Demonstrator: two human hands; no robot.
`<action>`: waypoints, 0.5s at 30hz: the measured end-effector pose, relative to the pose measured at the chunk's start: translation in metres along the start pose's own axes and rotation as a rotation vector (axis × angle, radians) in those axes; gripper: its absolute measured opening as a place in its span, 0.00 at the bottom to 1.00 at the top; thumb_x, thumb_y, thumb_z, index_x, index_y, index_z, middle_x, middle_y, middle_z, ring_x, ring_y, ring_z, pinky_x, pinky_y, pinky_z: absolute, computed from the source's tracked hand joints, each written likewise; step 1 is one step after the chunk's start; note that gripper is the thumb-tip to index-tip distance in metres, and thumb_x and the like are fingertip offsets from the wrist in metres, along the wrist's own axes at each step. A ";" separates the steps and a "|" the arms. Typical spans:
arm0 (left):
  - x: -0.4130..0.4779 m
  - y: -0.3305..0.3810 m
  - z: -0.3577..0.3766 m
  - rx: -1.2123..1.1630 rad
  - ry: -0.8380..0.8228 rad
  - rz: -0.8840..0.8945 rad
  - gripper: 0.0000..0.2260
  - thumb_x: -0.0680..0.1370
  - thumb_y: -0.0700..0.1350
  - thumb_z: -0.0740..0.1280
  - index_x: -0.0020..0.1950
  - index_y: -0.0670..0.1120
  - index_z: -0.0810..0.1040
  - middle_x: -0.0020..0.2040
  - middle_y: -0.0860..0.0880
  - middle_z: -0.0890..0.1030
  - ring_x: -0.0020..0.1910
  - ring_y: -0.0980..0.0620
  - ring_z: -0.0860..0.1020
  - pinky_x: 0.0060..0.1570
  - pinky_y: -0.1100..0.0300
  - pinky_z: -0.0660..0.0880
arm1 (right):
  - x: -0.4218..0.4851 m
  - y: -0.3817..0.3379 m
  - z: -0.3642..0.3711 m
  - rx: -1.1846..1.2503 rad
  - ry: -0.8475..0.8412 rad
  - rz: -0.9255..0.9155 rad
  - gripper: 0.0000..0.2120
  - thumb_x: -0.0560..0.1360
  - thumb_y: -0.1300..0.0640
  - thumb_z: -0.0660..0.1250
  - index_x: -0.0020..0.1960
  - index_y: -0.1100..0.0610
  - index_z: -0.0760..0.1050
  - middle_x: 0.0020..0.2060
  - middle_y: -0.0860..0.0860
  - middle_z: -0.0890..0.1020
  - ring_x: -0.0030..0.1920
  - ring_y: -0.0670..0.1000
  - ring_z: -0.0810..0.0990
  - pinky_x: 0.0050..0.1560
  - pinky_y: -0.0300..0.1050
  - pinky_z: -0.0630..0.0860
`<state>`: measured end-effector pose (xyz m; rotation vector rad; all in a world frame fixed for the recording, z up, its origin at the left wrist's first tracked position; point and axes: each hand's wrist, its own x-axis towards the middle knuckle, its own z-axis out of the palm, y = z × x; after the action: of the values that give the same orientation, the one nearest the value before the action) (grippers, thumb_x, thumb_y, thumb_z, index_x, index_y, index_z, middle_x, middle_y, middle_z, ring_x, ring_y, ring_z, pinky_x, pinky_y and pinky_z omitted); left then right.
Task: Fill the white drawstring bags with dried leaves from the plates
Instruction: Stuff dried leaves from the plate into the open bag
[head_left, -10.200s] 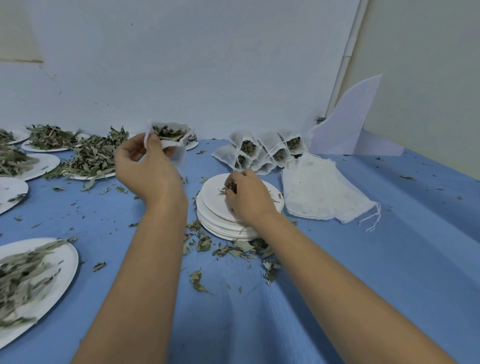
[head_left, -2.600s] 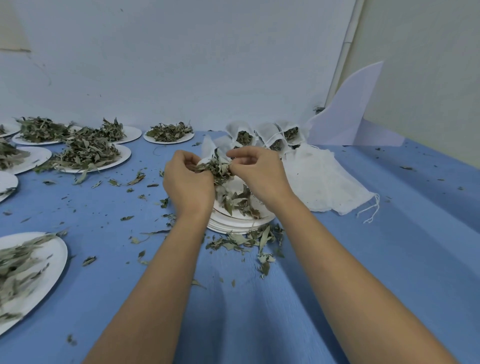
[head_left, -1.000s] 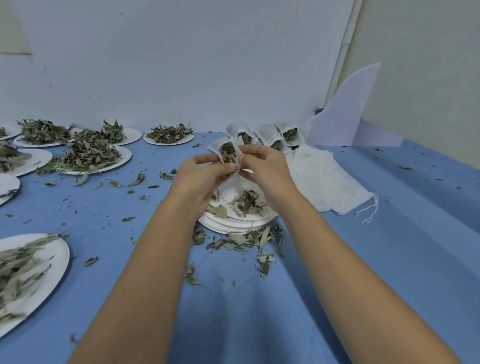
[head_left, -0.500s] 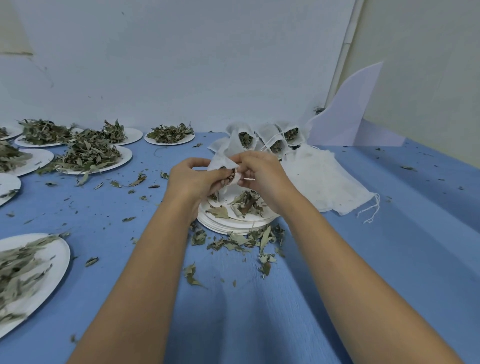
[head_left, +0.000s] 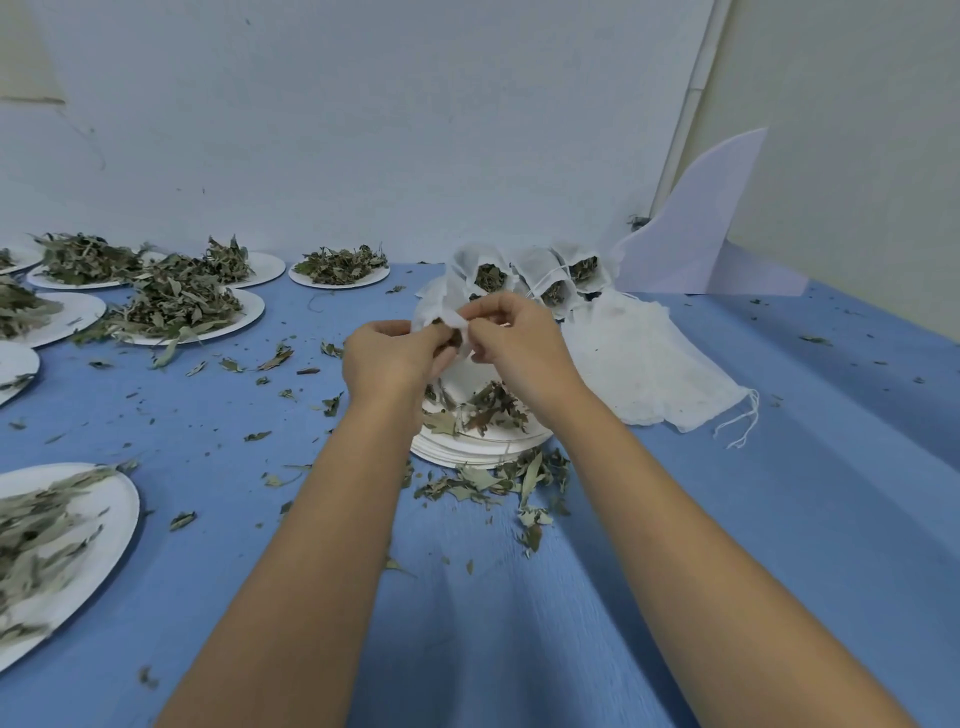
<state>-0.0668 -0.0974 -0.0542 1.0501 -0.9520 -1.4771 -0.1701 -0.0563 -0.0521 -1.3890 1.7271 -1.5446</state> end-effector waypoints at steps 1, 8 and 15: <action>-0.002 0.003 0.000 -0.030 -0.041 -0.021 0.10 0.73 0.30 0.70 0.50 0.38 0.73 0.48 0.37 0.80 0.36 0.50 0.82 0.35 0.65 0.80 | 0.000 0.001 -0.001 -0.017 0.043 -0.008 0.09 0.72 0.66 0.63 0.48 0.57 0.78 0.34 0.48 0.76 0.35 0.47 0.76 0.49 0.52 0.78; -0.004 0.002 -0.006 0.599 0.090 0.430 0.05 0.77 0.44 0.67 0.51 0.45 0.79 0.43 0.52 0.79 0.37 0.58 0.75 0.33 0.71 0.68 | 0.001 -0.001 -0.002 -0.021 0.098 -0.024 0.09 0.73 0.65 0.64 0.47 0.54 0.78 0.34 0.45 0.74 0.37 0.45 0.74 0.47 0.49 0.78; -0.006 -0.006 -0.004 0.715 0.117 0.570 0.06 0.78 0.45 0.64 0.51 0.45 0.78 0.40 0.52 0.78 0.33 0.60 0.73 0.29 0.72 0.66 | 0.001 0.001 0.002 -0.022 0.090 -0.047 0.08 0.73 0.63 0.65 0.49 0.54 0.77 0.37 0.45 0.76 0.37 0.42 0.74 0.41 0.38 0.74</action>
<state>-0.0644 -0.0903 -0.0599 1.1999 -1.5898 -0.5959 -0.1695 -0.0582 -0.0533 -1.3997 1.7810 -1.6417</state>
